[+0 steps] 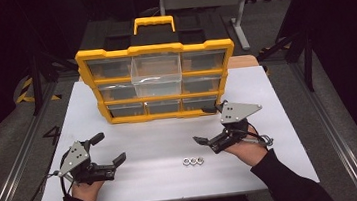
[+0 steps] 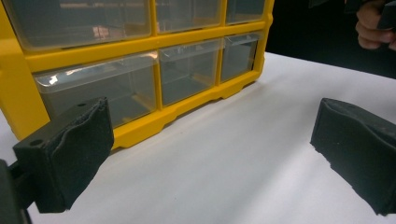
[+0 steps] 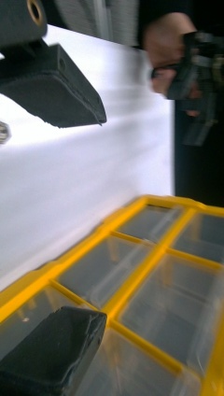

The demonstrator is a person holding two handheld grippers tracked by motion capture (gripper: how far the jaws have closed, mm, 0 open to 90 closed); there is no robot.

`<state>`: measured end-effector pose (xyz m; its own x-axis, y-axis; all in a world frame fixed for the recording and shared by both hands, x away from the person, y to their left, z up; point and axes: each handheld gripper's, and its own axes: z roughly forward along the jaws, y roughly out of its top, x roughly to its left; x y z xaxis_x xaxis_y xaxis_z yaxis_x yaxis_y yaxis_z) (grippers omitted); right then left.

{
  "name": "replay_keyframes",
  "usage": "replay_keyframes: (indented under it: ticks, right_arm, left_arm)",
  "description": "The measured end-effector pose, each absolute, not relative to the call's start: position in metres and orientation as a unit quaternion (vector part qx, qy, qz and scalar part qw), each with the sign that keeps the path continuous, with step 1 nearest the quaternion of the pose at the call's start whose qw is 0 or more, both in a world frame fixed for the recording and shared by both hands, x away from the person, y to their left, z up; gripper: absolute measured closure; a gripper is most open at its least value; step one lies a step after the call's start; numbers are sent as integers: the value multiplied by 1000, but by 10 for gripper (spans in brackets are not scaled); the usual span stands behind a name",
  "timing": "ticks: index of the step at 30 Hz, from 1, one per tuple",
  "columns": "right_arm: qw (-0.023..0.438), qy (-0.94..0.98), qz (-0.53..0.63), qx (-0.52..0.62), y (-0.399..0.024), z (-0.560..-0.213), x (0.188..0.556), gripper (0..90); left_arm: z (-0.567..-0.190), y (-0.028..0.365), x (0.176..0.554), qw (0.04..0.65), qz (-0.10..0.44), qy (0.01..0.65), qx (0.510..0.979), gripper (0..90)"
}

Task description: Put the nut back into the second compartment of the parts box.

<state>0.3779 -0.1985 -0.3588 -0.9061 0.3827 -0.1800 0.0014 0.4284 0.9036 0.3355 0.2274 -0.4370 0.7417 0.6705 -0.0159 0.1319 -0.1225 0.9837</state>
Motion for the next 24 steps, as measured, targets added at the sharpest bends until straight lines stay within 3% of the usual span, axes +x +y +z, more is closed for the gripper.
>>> replay_keyframes:
  ticks: [8,15,24]
  right_arm:
    - [188,882,421,101,-188,-348,380,59]
    - [141,927,327,122,-176,-343,383,59]
    - [118,954,240,134,-165,-336,387,61]
  left_arm:
    - [-437,228,335,596,228,279,717,1]
    - [-437,228,335,595,231,279,718,1]
    - [-437,228,335,592,230,277,721,1]
